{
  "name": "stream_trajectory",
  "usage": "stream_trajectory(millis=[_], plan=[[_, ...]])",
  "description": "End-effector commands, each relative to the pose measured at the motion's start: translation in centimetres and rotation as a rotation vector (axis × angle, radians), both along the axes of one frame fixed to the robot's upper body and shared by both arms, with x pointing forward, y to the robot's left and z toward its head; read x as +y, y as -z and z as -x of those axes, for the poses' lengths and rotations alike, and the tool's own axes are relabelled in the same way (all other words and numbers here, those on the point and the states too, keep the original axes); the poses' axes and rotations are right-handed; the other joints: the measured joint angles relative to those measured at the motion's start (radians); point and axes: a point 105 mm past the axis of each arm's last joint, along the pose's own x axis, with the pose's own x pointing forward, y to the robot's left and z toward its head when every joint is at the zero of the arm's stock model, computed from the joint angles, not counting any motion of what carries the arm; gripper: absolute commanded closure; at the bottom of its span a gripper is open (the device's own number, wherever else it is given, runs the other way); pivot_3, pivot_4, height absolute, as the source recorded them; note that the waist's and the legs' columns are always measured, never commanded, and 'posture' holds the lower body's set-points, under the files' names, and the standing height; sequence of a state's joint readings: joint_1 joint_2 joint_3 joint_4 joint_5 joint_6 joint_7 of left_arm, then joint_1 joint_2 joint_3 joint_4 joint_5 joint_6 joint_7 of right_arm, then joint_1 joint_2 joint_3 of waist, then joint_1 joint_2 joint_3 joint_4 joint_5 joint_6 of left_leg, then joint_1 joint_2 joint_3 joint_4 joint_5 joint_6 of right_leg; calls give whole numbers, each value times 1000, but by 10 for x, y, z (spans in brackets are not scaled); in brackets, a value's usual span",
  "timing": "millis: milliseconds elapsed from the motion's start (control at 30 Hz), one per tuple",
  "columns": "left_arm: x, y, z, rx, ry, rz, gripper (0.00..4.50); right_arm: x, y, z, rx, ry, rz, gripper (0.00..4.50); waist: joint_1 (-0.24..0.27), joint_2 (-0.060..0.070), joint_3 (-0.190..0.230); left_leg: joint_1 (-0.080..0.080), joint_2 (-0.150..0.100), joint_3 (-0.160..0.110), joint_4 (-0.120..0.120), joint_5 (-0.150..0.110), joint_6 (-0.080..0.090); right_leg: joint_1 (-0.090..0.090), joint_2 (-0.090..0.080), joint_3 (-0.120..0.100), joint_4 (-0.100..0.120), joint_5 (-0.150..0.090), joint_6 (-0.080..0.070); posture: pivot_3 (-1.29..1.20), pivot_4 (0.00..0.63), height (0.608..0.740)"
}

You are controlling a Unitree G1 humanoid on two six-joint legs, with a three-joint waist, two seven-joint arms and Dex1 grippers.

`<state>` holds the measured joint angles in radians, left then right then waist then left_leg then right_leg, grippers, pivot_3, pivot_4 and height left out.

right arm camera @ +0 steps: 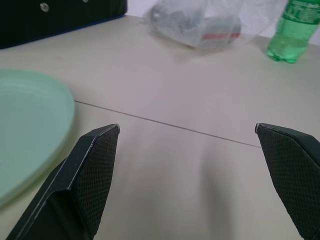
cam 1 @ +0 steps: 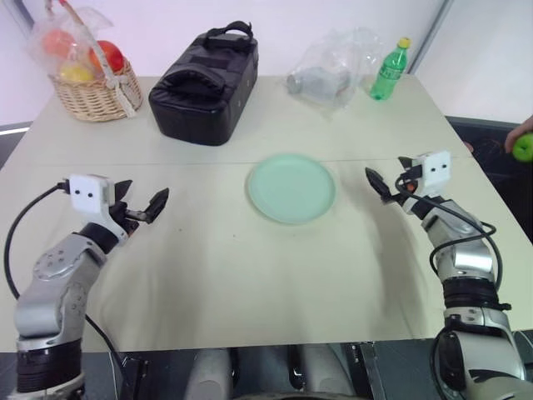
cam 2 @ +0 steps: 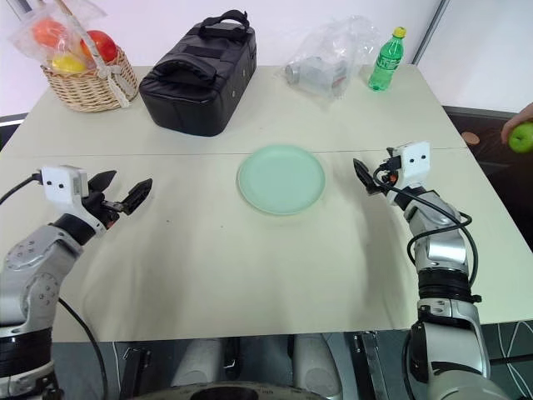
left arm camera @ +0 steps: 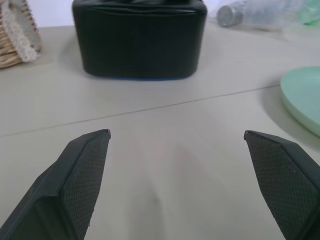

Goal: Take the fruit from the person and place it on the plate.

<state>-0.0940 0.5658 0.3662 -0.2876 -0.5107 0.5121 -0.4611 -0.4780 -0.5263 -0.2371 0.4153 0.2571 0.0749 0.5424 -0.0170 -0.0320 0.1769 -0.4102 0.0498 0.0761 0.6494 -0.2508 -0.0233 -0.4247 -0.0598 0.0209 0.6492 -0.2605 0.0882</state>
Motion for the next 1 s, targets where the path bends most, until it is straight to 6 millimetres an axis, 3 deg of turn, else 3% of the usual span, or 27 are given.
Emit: stream_trajectory(millis=[33, 1000], plan=[[-8, -11, -1, -30, 48, -11, 0, -4, -14, 2, -60, 7, 5, 63, -1, 0, 0, 0, 0, 0, 0, 0, 0, 0, 0, 0, 0, 0, 0, 0, 150, 740], [-10, -11, -9, -44, 12, -8, 0, 6, -5, 5, -41, -10, -11, 63, 0, 0, 0, 0, 0, 0, 0, 0, 0, 0, 0, 0, 0, 0, 0, 0, 150, 740]])
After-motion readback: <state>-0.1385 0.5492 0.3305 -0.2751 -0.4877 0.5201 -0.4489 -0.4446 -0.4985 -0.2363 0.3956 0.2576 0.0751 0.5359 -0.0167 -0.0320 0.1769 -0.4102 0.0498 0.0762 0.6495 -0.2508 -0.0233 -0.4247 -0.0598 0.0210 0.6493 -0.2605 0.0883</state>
